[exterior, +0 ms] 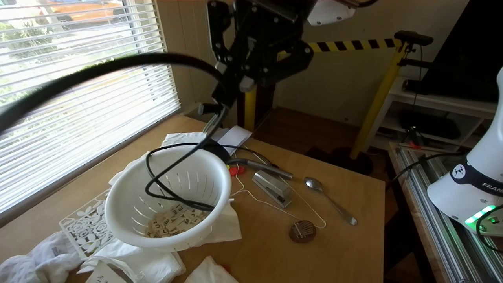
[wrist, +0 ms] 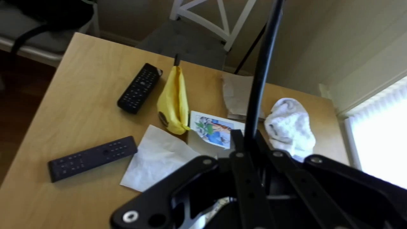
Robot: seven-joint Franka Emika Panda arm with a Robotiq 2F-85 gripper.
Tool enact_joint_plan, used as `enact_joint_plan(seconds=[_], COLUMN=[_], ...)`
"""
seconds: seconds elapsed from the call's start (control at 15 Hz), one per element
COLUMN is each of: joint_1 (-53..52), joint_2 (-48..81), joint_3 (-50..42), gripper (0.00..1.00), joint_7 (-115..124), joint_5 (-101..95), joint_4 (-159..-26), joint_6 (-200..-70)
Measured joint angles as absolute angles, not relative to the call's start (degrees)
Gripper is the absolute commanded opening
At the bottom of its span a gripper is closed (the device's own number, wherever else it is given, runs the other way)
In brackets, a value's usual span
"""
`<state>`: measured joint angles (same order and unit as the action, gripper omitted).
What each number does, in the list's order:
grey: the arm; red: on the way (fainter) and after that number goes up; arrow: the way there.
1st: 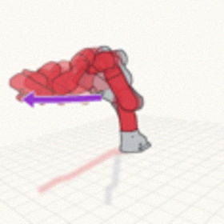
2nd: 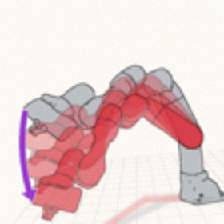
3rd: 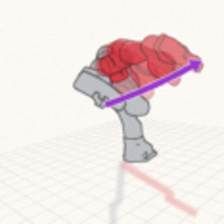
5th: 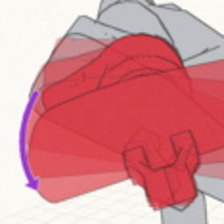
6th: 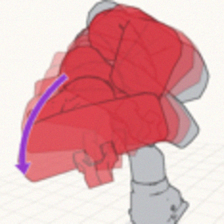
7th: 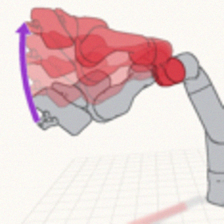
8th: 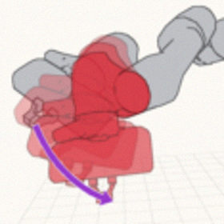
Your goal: Put the black cable inside the white bowl.
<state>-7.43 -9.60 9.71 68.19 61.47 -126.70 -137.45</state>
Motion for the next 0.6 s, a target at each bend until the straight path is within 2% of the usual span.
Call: enact_joint_plan(seconds=[0.07, 0.53, 0.6], joint_1=[-7.39, -7.17, -7.16], joint_2=[-9.75, -10.35, -10.39], joint_3=[9.73, 9.73, 9.73], gripper=[0.08, 0.08, 0.02], joint_7=[70.73, 76.72, 76.77], joint_5=[59.91, 56.75, 56.74], joint_4=[-127.91, -130.58, -130.58], joint_6=[-136.43, -134.83, -134.82])
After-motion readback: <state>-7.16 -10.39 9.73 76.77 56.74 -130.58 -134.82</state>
